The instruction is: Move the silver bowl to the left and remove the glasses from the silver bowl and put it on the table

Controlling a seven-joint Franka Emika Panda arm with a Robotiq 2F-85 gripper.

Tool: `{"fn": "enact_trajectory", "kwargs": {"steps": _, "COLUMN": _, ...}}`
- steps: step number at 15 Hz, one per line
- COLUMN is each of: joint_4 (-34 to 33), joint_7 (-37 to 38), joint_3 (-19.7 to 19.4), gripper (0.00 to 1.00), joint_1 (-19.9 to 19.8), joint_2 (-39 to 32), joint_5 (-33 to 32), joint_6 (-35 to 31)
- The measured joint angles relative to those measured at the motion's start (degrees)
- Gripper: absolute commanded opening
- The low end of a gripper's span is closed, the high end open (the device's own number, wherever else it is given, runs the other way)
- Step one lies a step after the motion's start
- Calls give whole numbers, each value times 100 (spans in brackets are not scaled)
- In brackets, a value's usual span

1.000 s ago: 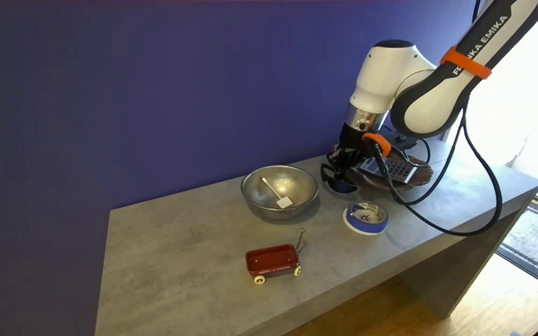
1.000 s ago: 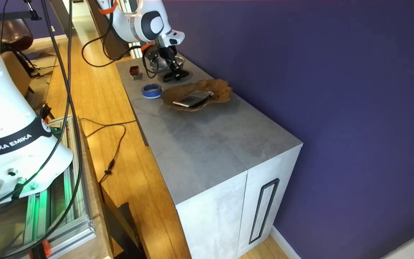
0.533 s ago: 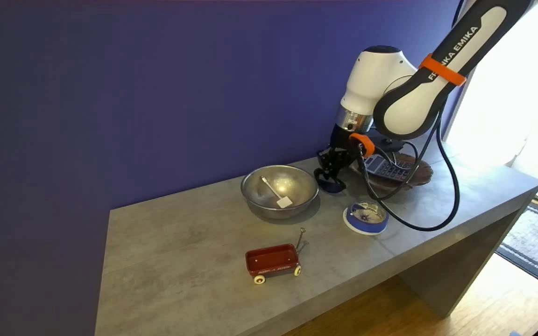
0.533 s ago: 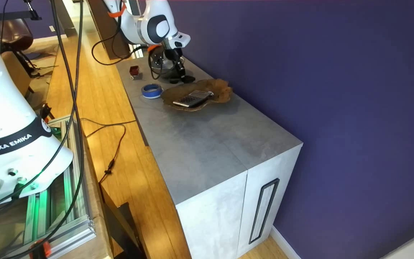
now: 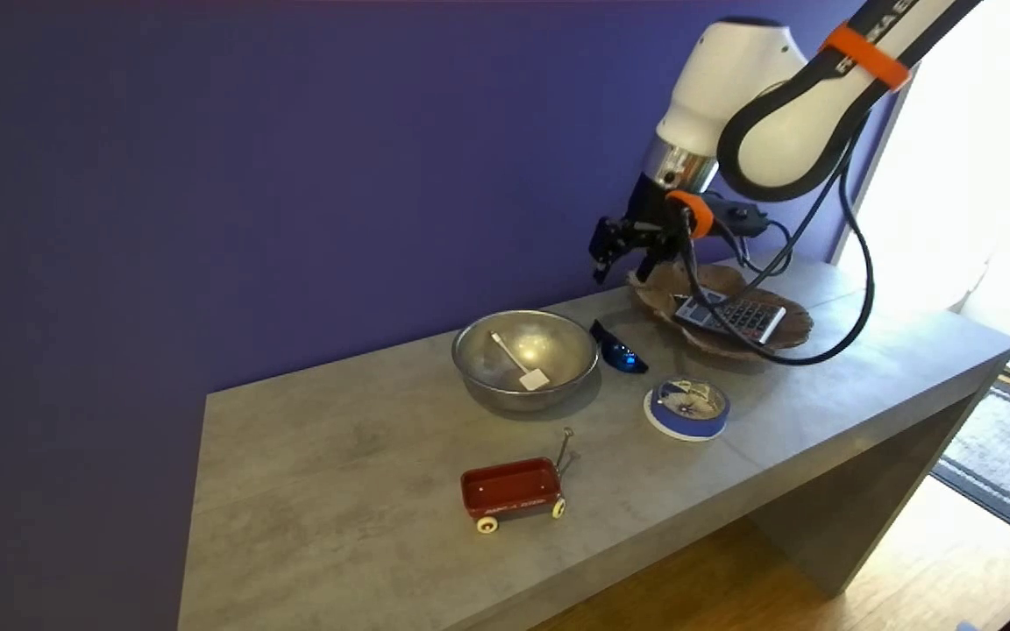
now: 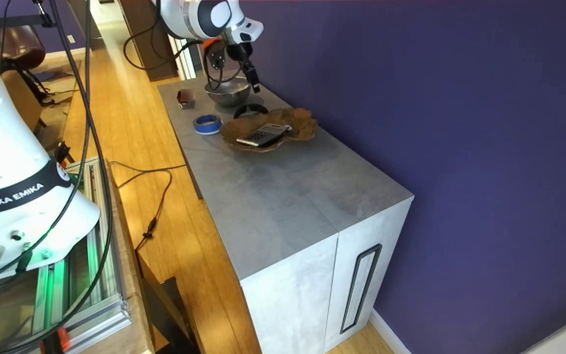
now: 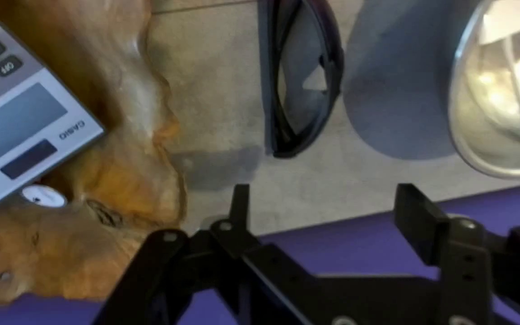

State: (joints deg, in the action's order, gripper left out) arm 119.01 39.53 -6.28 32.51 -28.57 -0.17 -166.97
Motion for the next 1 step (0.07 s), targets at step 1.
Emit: {"fn": "enact_trajectory", "kwargs": {"steps": 1, "joint_4": 259, "joint_7": -116, "joint_3": 113, "gripper": 96, "joint_1": -89, "joint_2": 306, "joint_5": 0, "joint_6": -311}}
